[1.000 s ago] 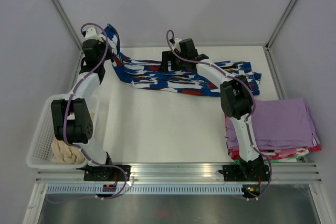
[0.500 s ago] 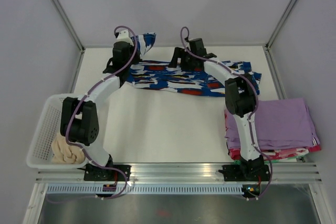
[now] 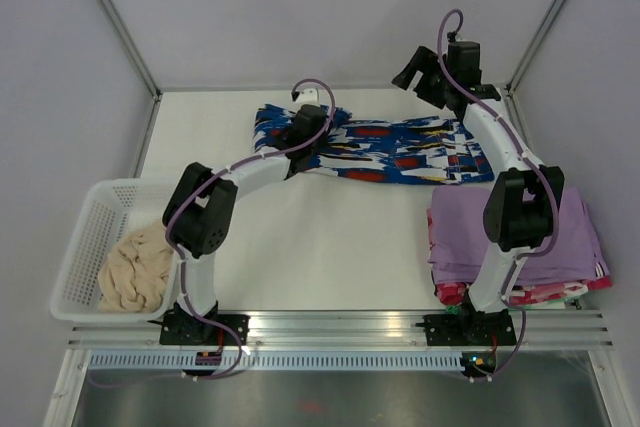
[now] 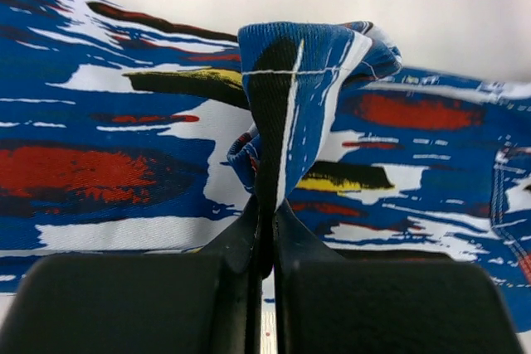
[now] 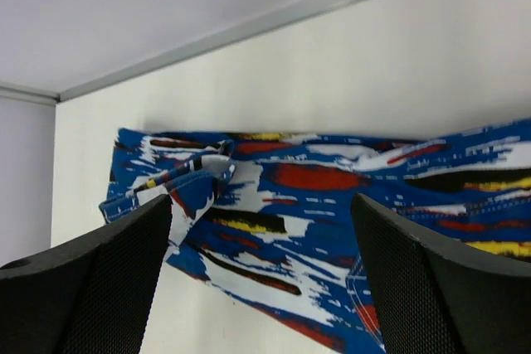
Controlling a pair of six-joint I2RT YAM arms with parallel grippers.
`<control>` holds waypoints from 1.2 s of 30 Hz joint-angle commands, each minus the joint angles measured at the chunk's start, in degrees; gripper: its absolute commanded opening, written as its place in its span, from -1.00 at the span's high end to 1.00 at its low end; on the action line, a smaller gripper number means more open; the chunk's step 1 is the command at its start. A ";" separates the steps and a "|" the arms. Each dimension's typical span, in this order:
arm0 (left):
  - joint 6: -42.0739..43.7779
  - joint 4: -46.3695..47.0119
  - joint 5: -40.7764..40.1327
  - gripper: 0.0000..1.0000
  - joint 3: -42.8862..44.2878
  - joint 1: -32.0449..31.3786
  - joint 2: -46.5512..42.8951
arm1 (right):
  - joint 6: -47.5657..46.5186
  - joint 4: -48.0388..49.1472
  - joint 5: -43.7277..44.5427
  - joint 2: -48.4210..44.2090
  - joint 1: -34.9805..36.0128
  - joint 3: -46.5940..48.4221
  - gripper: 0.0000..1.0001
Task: Fold and stack the trousers
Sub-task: Fold the trousers
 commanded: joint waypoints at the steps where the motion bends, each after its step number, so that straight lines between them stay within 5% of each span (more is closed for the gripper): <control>1: -0.37 0.61 -0.89 0.95 2.32 -1.32 1.48 | 1.28 -3.25 -1.93 -1.01 -1.08 -4.07 -0.90; 13: -6.78 -8.27 -1.15 0.95 7.59 -4.76 5.35 | 4.71 1.14 -9.50 -2.42 -1.43 -13.21 -0.89; 19: -6.79 -7.57 -7.66 0.95 11.19 -6.25 6.58 | 4.70 1.32 -10.02 -3.12 -1.35 -14.18 -0.89; 29: -4.50 -2.29 -2.21 0.95 12.25 -7.66 8.69 | 4.88 1.76 -9.76 -3.57 -1.34 -15.06 -0.89; 31: -3.45 -2.29 0.42 0.80 12.08 -7.74 9.30 | 4.80 1.93 -9.94 -3.48 -1.34 -15.32 -0.89; 34: -1.87 -0.90 5.42 0.08 10.06 -7.74 6.77 | 4.27 1.85 -10.11 -3.30 -1.34 -15.32 -0.89; 35: -1.86 -0.28 8.05 -0.35 8.84 -7.74 5.45 | 3.48 1.67 -10.46 -3.04 -1.43 -15.15 -0.89; 36: -2.30 0.34 8.94 -0.50 6.48 -7.66 2.31 | 3.13 1.24 -10.64 -2.69 -1.35 -14.80 -0.89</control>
